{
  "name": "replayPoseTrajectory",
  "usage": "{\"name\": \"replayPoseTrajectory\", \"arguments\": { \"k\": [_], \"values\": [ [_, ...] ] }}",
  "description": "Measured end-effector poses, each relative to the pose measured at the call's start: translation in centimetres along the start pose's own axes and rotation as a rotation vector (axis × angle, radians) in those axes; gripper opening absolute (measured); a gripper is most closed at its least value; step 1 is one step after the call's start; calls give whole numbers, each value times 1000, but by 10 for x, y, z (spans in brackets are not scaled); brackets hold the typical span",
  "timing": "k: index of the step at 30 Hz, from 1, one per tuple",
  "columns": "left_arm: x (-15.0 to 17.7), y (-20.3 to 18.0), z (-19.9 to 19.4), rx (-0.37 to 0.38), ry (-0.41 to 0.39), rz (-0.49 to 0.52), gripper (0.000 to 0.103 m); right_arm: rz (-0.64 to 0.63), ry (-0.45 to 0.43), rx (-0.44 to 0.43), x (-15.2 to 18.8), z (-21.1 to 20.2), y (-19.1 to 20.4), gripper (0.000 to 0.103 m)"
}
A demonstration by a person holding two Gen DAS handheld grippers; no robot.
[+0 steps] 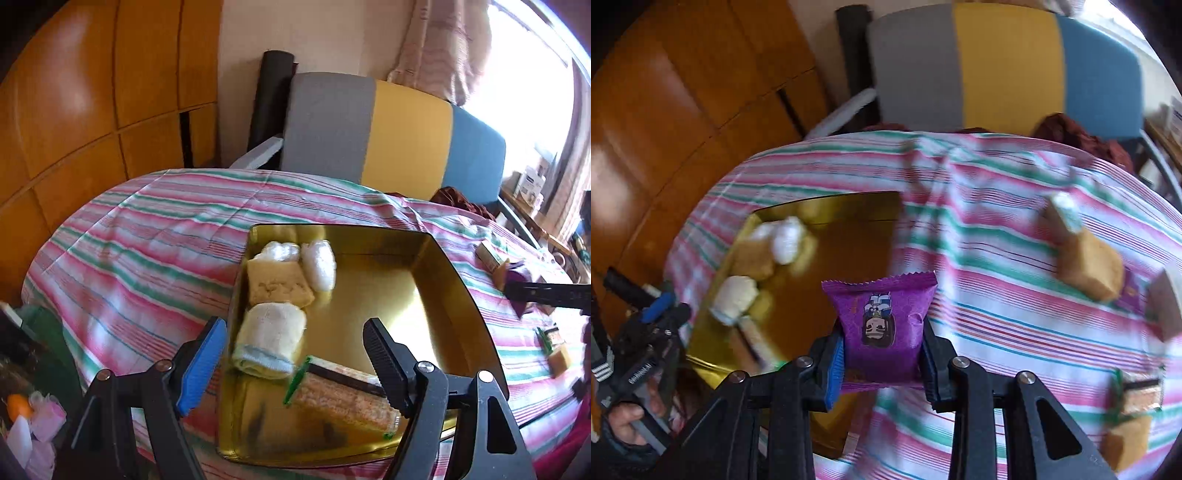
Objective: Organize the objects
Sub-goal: 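Carry the purple packet into the gold tray and open the right tool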
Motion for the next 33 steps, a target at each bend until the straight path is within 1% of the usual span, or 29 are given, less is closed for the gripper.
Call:
{"name": "replayPoseTrajectory", "arguments": {
  "k": [3,6,9,14,17,19,20,21,25,30,33],
  "values": [
    [3,21,-3,-13,-2,-54,77,-61,36,-41,-10,24,36,34],
    [7,41,-5,-34,-2,-96,77,-102,94,-57,-22,57,68,34],
    [14,57,-3,-47,12,-128,77,-124,151,-43,-34,91,93,34],
    [23,69,2,-46,37,-157,78,-85,219,8,-55,138,112,35],
    [25,69,5,-38,43,-157,80,-49,257,-6,-62,156,110,36],
    [26,69,6,-33,49,-153,80,-29,260,-19,-64,159,108,39],
    [26,68,7,-32,51,-152,80,-31,252,-32,-63,158,108,43],
    [26,67,8,-31,53,-153,80,-34,245,-39,-62,156,109,45],
    [26,67,8,-35,54,-156,80,-27,216,-48,-57,144,105,45],
    [25,61,3,-43,41,-143,82,-21,142,-63,-51,114,97,45],
    [24,57,-1,-42,31,-132,83,-22,104,-64,-41,94,90,45]
  ]
}}
Point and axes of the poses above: each gripper's, at about its wrist camera, not at the fingertips, and z roughly the way its jaws point, y to its left, x to its underside, the point moved 2 cm from there along z, roughly the way its jaws point, and after that the axes turned 12 degrees about y, right-handed, at the moved point
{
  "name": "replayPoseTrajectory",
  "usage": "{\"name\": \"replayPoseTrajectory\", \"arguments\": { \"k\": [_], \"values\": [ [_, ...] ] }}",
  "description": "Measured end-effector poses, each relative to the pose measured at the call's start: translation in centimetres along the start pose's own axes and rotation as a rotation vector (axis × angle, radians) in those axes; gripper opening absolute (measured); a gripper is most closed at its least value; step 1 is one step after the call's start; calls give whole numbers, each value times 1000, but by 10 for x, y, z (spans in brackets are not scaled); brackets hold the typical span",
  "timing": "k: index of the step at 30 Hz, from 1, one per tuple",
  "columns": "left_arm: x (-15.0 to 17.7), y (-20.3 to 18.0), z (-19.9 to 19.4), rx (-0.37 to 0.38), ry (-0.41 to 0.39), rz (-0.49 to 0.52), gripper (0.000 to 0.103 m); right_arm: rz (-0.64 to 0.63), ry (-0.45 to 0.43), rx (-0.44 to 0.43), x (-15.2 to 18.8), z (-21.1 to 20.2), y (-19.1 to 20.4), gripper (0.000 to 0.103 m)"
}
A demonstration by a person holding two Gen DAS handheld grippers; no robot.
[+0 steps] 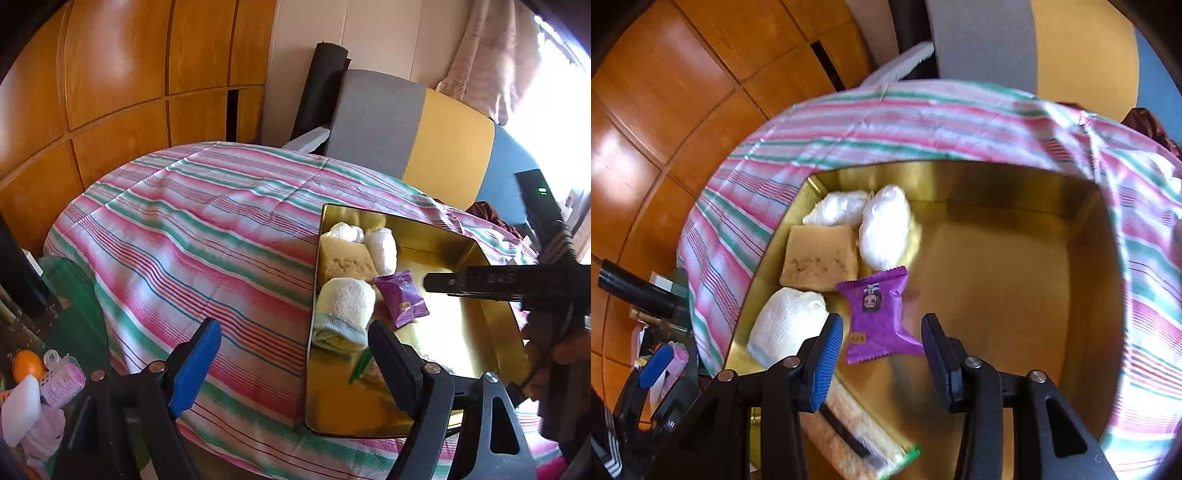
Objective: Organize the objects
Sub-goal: 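Carry the purple packet into the gold tray and open the right tool, then move the right tool to the white printed box and grasp it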
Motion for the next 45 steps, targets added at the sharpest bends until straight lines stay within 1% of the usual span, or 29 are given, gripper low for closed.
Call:
{"name": "replayPoseTrajectory", "arguments": {
  "k": [6,10,14,18,22,25,31,33,37,38,40,42,43,44,45],
  "values": [
    [-1,-13,-7,2,-16,39,83,-8,-49,25,19,-27,-10,45],
    [-2,-24,-14,3,-30,69,83,-3,-79,44,38,-46,-26,45],
    [-3,-38,-17,10,-35,102,84,37,-103,59,54,-63,-53,45],
    [-3,-55,-18,19,-31,146,84,98,-128,80,68,-81,-87,45],
    [-3,-73,-17,27,-24,188,84,171,-155,120,81,-100,-129,45],
    [-4,-88,-16,42,-20,224,85,234,-171,162,92,-117,-168,45],
    [-4,-119,-12,74,-10,294,86,391,-193,273,120,-157,-265,47],
    [-5,-130,-9,84,-2,315,86,437,-198,307,129,-170,-296,54],
    [-6,-153,-5,101,14,354,86,505,-194,387,140,-194,-356,62],
    [-7,-158,-4,109,18,362,86,509,-184,409,140,-198,-369,65],
    [-7,-169,-2,121,25,383,86,499,-157,447,137,-201,-390,66],
    [-9,-180,-1,131,31,400,86,468,-123,465,131,-200,-401,71],
    [-9,-185,0,141,36,405,86,444,-102,476,127,-198,-405,71],
    [-10,-191,0,153,40,410,86,408,-78,489,121,-196,-407,72],
    [-10,-195,1,159,43,415,86,372,-48,505,116,-192,-408,76]
  ]
}}
Point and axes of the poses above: each gripper's, at about its wrist camera, not at the fingertips, and z roughly the way its jaws point, y to its left, x to its underside, the point moved 2 cm from there along z, roughly the way its jaws point, and after that the axes turned 12 degrees about y, right-handed, at the moved point
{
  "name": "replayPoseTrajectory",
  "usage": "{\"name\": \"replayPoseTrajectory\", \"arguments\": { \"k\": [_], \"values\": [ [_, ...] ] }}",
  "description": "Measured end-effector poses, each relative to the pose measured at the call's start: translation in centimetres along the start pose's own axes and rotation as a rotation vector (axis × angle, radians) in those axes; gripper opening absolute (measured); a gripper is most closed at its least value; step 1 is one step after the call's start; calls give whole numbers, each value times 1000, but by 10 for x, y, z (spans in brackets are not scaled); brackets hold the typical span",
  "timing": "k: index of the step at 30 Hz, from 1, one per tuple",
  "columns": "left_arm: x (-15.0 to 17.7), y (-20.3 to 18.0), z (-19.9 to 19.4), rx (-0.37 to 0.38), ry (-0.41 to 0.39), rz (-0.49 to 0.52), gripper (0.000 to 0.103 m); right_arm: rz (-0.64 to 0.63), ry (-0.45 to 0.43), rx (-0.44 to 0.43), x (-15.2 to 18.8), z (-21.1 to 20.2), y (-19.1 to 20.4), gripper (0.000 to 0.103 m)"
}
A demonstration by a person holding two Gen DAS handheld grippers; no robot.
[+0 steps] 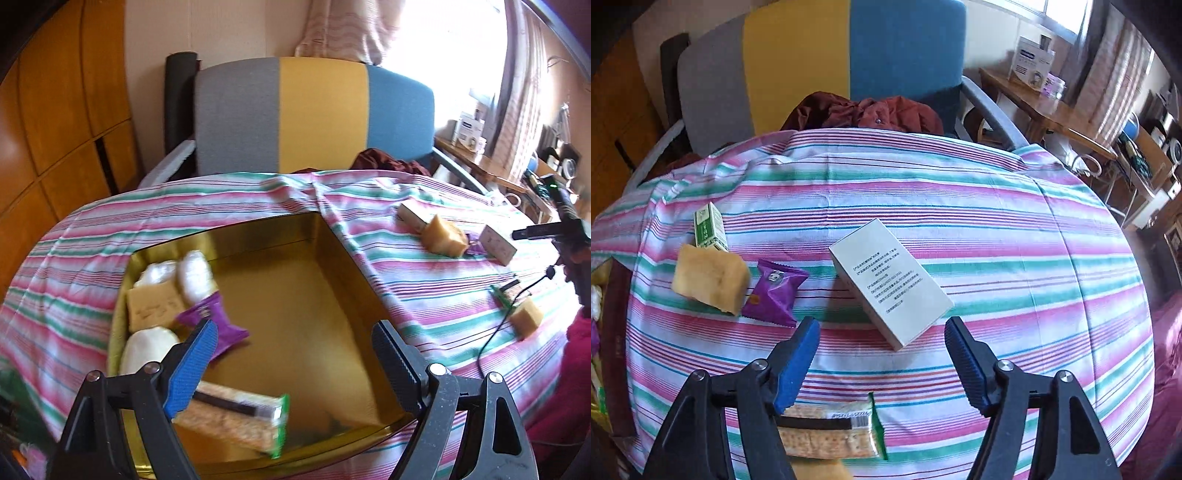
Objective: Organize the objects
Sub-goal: 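Move the right tool to the white printed box and grasp it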
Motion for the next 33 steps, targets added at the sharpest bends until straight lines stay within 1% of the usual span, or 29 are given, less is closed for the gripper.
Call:
{"name": "replayPoseTrajectory", "arguments": {
  "k": [5,8,11,13,14,15,16,17,18,23,25,27,29,33],
  "values": [
    [-9,-18,7,20,16,31,86,-120,85,75,-18,24,7,78],
    [-13,-25,11,32,27,40,86,-158,131,119,-29,39,6,79],
    [-16,-31,14,42,33,50,86,-182,170,134,-37,53,5,80],
    [-19,-35,16,48,37,56,86,-170,178,139,-40,61,4,79],
    [-21,-37,17,53,41,60,86,-158,172,137,-39,63,3,69],
    [-22,-39,17,58,42,63,86,-132,151,139,-38,62,2,63],
    [-25,-42,18,64,41,66,86,-107,134,138,-36,60,1,60],
    [-27,-44,18,69,40,70,86,-81,114,117,-31,55,0,54],
    [-30,-47,18,73,39,75,86,-56,93,98,-26,50,0,51],
    [-52,-72,22,120,31,119,86,25,17,73,5,29,1,50],
    [-62,-86,25,139,30,135,86,59,-10,62,11,27,1,50],
    [-73,-101,31,157,34,152,86,91,-20,32,16,31,-4,50],
    [-85,-120,41,186,54,171,86,103,-28,9,19,35,-6,50],
    [-104,-157,64,235,104,196,86,117,-45,-38,20,31,-5,50]
  ]
}}
Point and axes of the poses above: each gripper's, at about its wrist camera, not at the fingertips, and z roughly the way its jaws point, y to its left, x to its underside, the point moved 2 cm from there along z, roughly the way its jaws point, and after that the axes turned 12 degrees about y, right-handed, at the moved point
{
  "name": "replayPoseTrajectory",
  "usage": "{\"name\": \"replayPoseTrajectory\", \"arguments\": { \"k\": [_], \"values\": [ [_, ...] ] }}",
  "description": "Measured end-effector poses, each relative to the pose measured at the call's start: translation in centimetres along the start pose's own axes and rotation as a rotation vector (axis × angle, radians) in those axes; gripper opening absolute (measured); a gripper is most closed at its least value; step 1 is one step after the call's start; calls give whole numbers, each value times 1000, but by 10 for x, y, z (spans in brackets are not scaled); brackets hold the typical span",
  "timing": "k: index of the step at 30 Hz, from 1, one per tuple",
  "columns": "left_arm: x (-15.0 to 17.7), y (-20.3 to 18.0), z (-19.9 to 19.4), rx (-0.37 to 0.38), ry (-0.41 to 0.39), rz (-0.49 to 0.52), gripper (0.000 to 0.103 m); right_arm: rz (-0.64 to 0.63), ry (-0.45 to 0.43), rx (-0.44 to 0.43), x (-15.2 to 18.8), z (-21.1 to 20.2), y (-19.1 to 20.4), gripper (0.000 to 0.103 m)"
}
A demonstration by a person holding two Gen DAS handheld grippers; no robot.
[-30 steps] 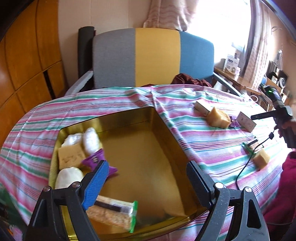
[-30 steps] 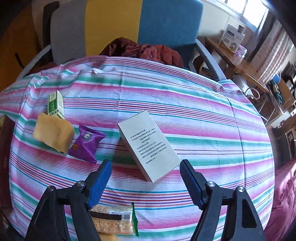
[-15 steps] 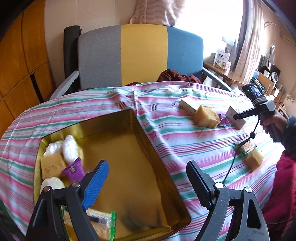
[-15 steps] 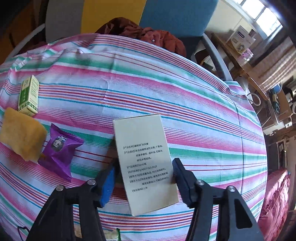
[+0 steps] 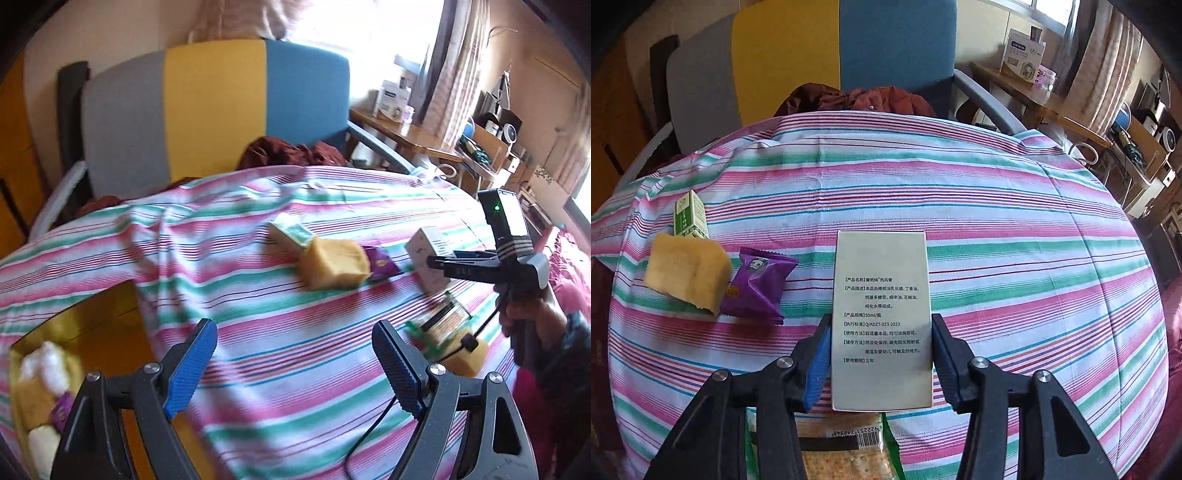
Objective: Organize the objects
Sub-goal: 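Move the right tool to the white printed box and grasp it, then grasp the yellow sponge with the left tool while the right tool holds the white box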
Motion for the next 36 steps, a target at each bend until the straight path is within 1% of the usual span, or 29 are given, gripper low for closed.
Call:
{"name": "replayPoseTrajectory", "arguments": {
  "k": [2,5,7,13,16,19,20,21,24,27,29,32,36],
  "values": [
    [-13,-11,16,45,20,-7,86,-5,-3,-11,1,0,1,50],
    [-31,-18,45,59,39,-19,86,-13,-4,-26,2,0,2,50],
    [-43,-16,66,99,56,-50,86,-15,-2,-31,2,0,3,50],
    [-65,-15,113,86,88,-72,86,-13,3,-40,2,0,1,51],
    [-73,-14,134,107,103,-87,86,-15,7,-50,2,1,3,51],
    [-76,-15,159,122,148,-98,86,-20,17,-58,3,4,5,51],
    [-75,-17,161,129,138,-99,81,-24,20,-55,3,4,6,51],
    [-75,-20,158,136,121,-97,68,-25,19,-55,3,5,6,51],
    [-70,-31,145,117,97,-60,60,-24,13,-54,2,4,4,51],
    [-62,-36,131,95,74,-30,57,-29,7,-55,2,4,4,50],
    [-54,-36,118,97,65,-24,57,-31,2,-51,2,4,4,50],
    [-40,-37,96,73,36,2,57,-31,-5,-50,2,4,3,50],
    [-23,-29,71,51,6,-11,58,-25,-16,-49,2,4,1,50]
  ]
}}
Point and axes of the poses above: each gripper's, at about its wrist camera, not at the fingertips, and z roughly the way its jaws point, y to its left, x to its underside, the point moved 2 cm from there along z, roughly the way its jaws point, and after that the axes turned 12 degrees about y, right-handed, at the moved point
